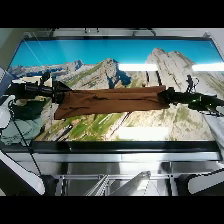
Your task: Fold the shirts.
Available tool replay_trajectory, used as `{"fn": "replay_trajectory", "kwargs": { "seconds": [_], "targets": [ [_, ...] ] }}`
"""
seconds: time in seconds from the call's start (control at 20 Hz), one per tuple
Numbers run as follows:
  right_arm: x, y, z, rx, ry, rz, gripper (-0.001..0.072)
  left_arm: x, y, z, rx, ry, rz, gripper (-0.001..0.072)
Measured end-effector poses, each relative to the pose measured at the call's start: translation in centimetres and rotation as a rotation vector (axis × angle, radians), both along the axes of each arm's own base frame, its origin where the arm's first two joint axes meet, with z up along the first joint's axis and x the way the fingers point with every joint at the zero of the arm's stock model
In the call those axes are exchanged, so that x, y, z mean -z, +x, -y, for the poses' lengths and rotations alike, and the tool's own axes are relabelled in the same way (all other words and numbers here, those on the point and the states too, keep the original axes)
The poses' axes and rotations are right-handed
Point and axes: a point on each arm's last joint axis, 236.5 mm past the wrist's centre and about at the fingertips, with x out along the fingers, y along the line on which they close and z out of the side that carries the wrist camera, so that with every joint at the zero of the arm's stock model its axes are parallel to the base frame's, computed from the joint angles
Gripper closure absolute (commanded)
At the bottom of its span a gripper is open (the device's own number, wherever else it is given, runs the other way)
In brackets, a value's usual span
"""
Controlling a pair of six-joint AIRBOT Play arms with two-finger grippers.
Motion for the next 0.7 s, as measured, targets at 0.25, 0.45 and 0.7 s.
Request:
{"fn": "replay_trajectory", "kwargs": {
  "seconds": [0.25, 0.45, 0.7],
  "targets": [
    [-2.1, -1.3, 3.8, -0.081, -0.162, -0.044, 0.008, -4.9, 1.1, -2.6, 0.019, -0.007, 0.006, 0.0025],
    [-1.1, -1.7, 5.6, -0.061, -0.218, -0.131, 0.0082, -8.3, 2.1, -3.2, 0.033, 0.019, 0.045, 0.0094],
    [1.4, -1.7, 2.4, -0.098, -0.17, -0.204, 0.0338, -9.6, 2.2, 1.1, 0.128, 0.033, 0.082, 0.0518]
  ]
}}
